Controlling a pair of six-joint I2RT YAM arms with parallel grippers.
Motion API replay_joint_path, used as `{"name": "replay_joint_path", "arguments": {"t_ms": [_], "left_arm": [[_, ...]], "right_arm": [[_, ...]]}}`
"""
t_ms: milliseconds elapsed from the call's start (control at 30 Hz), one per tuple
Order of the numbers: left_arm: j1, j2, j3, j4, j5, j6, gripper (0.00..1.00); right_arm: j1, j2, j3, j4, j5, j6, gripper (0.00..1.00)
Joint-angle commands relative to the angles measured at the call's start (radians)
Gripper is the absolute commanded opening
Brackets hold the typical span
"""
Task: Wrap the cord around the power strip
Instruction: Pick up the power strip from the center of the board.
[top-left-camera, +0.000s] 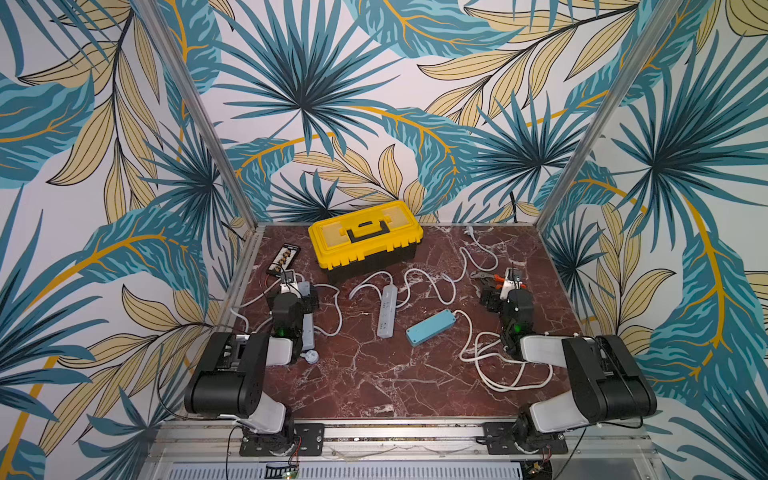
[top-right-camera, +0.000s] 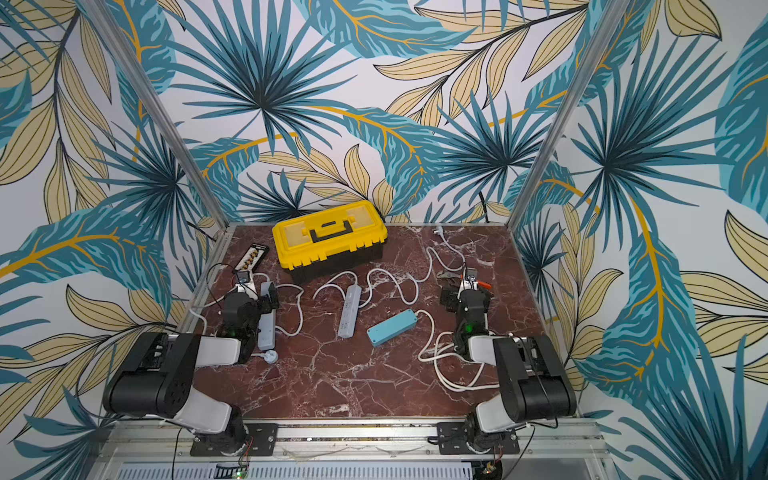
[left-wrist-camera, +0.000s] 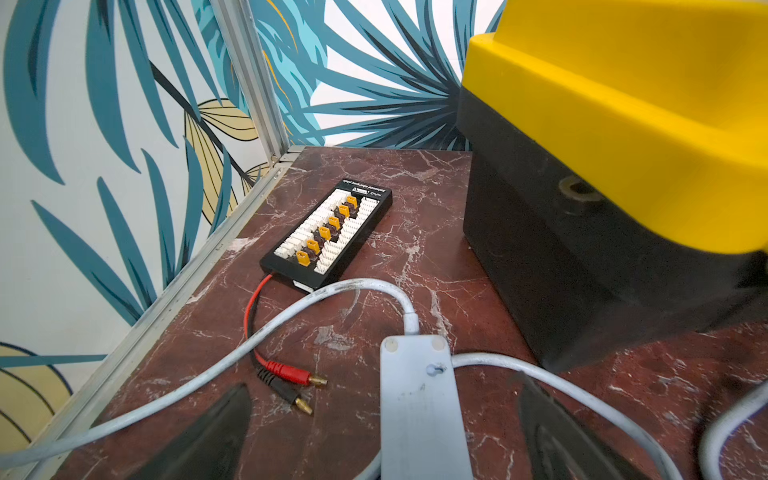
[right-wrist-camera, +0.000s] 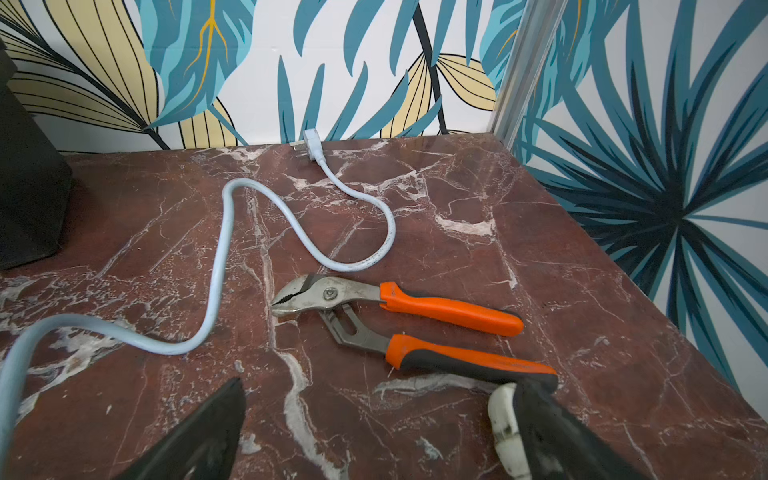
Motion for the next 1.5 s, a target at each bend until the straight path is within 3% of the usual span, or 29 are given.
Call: {"name": "replay_joint_path", "arguments": {"t_ms": [0, 933, 1033, 1133, 1233, 1300, 1367, 1433, 1467], "left_arm": [[0.000, 0.001, 0.017, 0.019, -0.003, 0.010, 1.00], [0.002, -0.003, 0.014, 0.019, 0.004, 0.009, 0.99], [-0.019, -0.082, -0.008, 0.019, 0.052, 0.069, 1.00], [-0.098, -0.234, -0.047, -0.009, -0.094, 0.102, 0.99], [-0.160, -0.458, -0.078, -0.179, -0.174, 0.016, 1.00], [-0.179, -0.596, -0.096, -0.286, -0.194, -0.048, 0.99], [-0.185, -0.719, -0.091, -0.403, -0.177, -0.106, 0.99], [-0.185, -0.792, -0.047, -0.539, -0.167, -0.160, 0.99], [-0.185, -0.811, -0.006, -0.626, -0.161, -0.192, 1.00]], "right_arm": [[-0.004, -0.005, -0.002, -0.002, -0.006, 0.011, 0.99], [-0.003, -0.019, -0.009, 0.020, -0.018, -0.012, 0.99], [0.010, -0.184, 0.044, -0.227, 0.008, 0.001, 1.00], [0.012, -0.344, 0.168, -0.626, 0.114, 0.191, 1.00], [0.018, -0.419, 0.338, -1.114, 0.149, 0.380, 0.99], [0.019, -0.455, 0.387, -1.266, 0.092, 0.411, 0.99], [0.014, -0.491, 0.388, -1.342, 0.080, 0.577, 0.99], [0.002, -0.519, 0.379, -1.319, -0.173, 0.558, 0.98], [0.003, -0.526, 0.370, -1.302, -0.270, 0.596, 0.92]]}}
